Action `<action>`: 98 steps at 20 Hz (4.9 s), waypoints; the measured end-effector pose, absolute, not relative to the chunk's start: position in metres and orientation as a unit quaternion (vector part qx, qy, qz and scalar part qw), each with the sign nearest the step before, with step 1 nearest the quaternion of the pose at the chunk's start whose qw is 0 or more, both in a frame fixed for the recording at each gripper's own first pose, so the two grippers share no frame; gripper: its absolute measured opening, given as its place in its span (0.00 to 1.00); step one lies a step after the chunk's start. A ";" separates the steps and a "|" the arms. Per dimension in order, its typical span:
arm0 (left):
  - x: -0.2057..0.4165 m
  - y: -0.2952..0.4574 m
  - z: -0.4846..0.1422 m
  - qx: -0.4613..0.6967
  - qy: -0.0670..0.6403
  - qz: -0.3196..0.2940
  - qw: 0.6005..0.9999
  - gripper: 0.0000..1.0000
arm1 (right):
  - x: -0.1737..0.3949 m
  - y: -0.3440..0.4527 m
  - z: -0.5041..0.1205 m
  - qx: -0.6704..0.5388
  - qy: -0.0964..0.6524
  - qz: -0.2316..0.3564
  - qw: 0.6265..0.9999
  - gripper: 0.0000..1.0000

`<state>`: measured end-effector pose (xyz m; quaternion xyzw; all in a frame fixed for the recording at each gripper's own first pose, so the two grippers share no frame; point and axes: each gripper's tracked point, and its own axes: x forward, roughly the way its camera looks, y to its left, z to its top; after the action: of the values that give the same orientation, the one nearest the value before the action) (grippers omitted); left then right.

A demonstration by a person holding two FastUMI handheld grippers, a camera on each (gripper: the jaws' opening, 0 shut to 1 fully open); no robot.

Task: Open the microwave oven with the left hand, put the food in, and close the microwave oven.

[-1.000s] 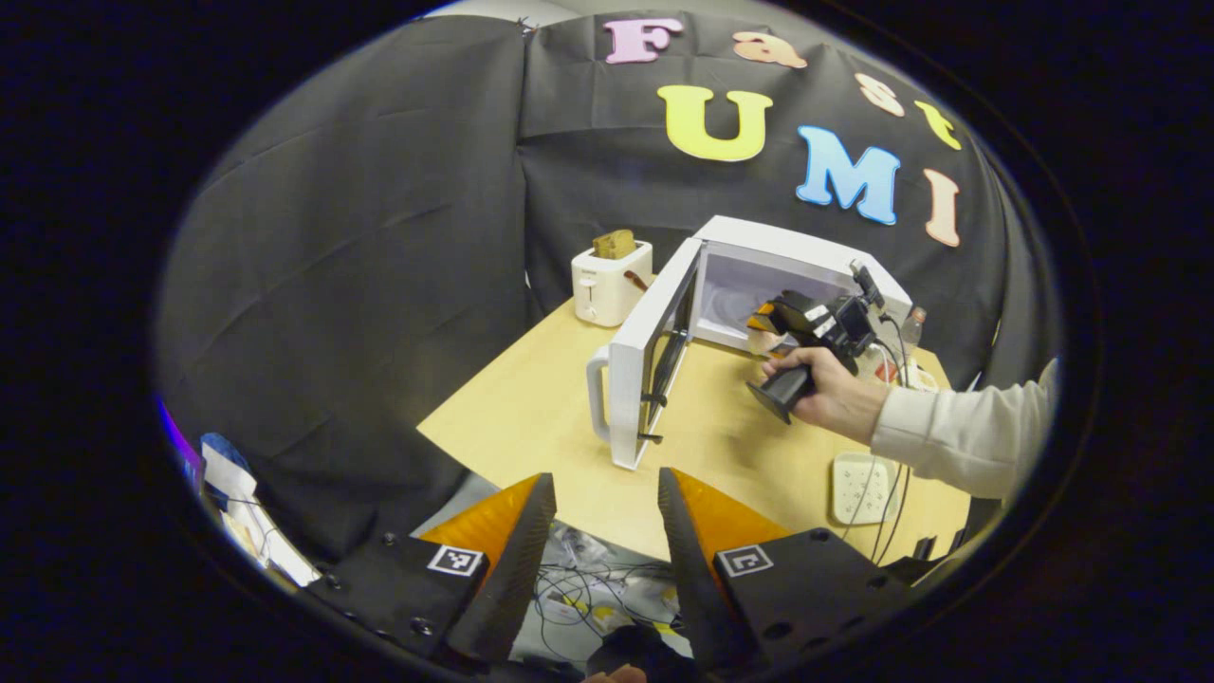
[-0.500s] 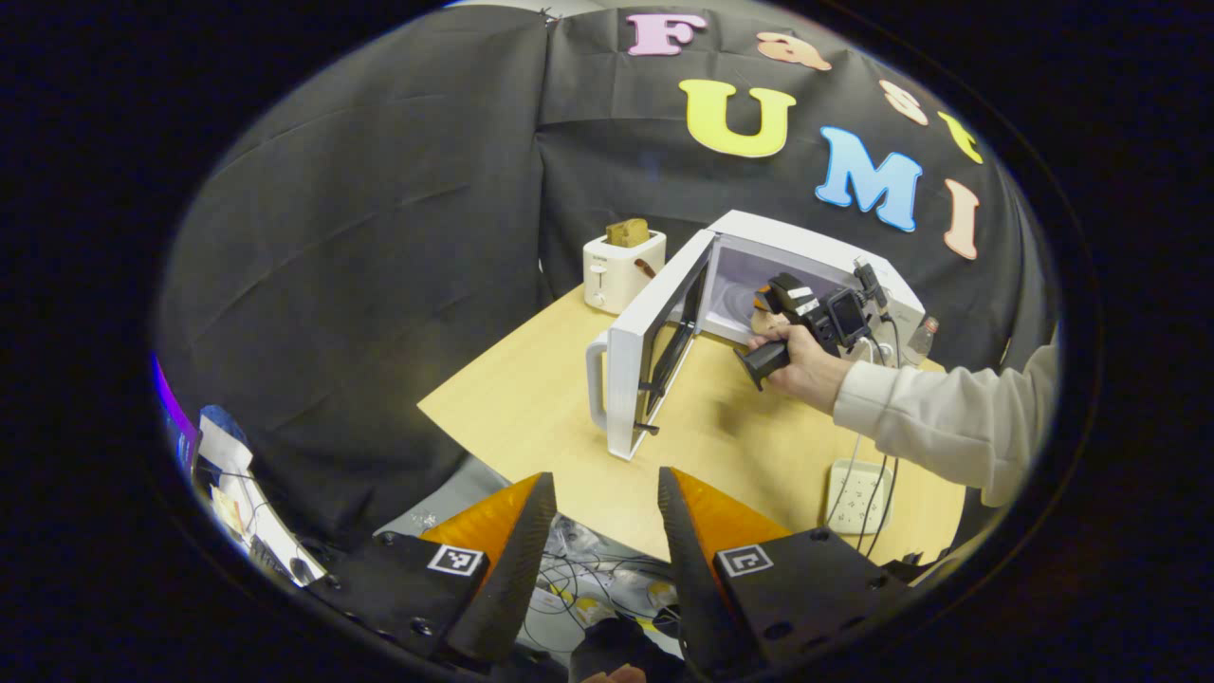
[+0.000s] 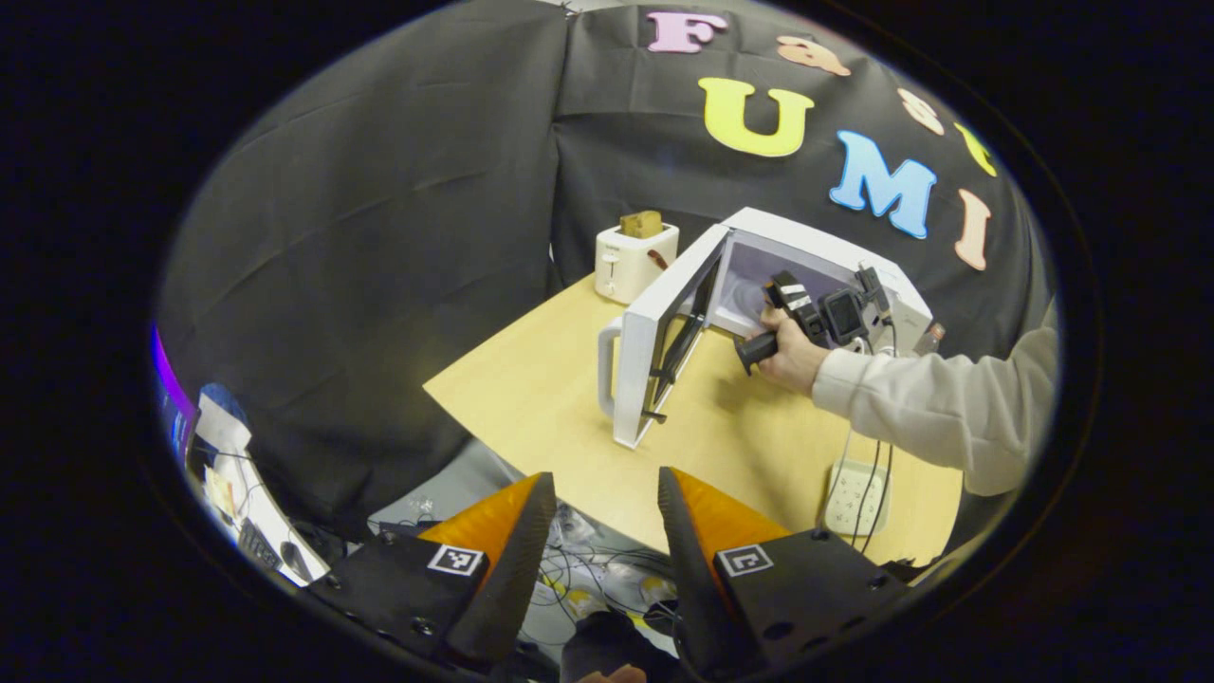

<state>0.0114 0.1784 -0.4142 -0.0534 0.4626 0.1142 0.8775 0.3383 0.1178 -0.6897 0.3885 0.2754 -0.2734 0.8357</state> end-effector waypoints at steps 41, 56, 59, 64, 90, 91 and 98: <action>0.074 0.239 -0.451 -0.064 0.415 0.039 0.907 0.75 | 0.201 0.161 -0.595 0.300 0.403 -0.067 0.862 0.98; 0.192 0.278 -0.532 0.010 0.415 -0.062 0.908 0.75 | -0.057 0.141 -0.460 0.274 0.438 -0.060 0.854 0.98; 0.201 0.261 -0.525 0.042 0.402 -0.070 0.912 0.76 | -0.074 0.130 -0.444 0.312 0.427 -0.061 0.847 0.98; 0.197 0.199 -0.521 0.088 0.412 -0.087 0.903 0.72 | -0.093 0.102 -0.375 0.374 0.376 -0.025 0.847 0.98; 0.328 -0.070 -0.571 0.092 0.327 -0.292 0.894 0.71 | -0.080 0.032 -0.413 0.367 0.421 -0.180 0.810 0.97; 0.333 -0.075 -0.575 0.086 0.329 -0.292 0.894 0.72 | -0.078 0.031 -0.415 0.370 0.424 -0.186 0.806 0.97; 0.368 -0.100 -0.605 0.058 0.350 -0.292 0.888 0.72 | -0.076 0.020 -0.426 0.373 0.433 -0.221 0.791 0.97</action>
<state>0.3675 -0.0998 -0.6049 0.0584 0.3502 -0.2925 0.8879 -0.0757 0.0195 -0.4259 0.3729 0.4328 -0.2207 0.7905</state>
